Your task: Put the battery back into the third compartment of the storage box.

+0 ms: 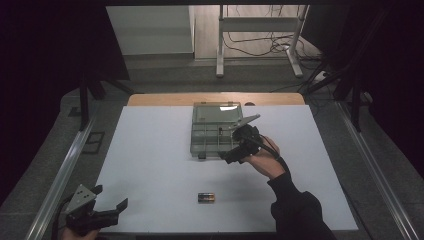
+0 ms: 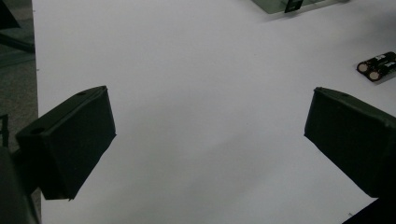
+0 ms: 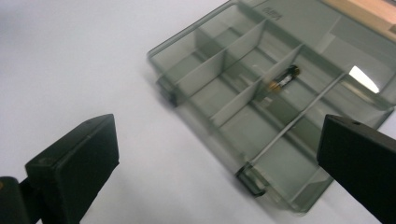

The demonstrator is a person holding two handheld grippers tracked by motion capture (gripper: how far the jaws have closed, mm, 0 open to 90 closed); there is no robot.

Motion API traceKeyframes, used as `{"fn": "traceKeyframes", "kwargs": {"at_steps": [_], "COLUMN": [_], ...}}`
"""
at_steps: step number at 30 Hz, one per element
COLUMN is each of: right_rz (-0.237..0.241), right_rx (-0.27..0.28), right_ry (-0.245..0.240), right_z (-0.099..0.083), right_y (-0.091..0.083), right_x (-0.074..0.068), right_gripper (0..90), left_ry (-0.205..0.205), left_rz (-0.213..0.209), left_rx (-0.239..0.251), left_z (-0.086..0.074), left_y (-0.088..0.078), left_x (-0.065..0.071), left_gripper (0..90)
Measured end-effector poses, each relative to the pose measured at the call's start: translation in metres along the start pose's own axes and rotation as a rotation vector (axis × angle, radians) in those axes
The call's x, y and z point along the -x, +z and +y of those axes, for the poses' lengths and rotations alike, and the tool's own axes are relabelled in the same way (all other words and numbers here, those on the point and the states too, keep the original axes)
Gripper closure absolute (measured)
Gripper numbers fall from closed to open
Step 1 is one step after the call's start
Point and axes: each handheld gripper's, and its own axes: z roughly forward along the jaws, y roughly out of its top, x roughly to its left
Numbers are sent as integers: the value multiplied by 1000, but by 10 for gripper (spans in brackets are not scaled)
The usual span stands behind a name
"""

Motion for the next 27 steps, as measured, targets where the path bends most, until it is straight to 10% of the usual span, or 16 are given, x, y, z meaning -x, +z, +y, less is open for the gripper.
{"fn": "traceKeyframes", "kwargs": {"at_steps": [10, 27], "right_rz": [104, 97], "right_rx": [30, -57], "right_ry": [32, -26], "right_z": [-23, -37], "right_y": [-1, 2], "right_x": [-19, -49], "right_gripper": [0, 0], "left_ry": [1, 7], "left_rz": [1, -2], "left_rx": [-1, 0], "left_z": [0, 0], "left_y": [0, 0], "left_x": [0, 0], "left_gripper": [23, 23]}}
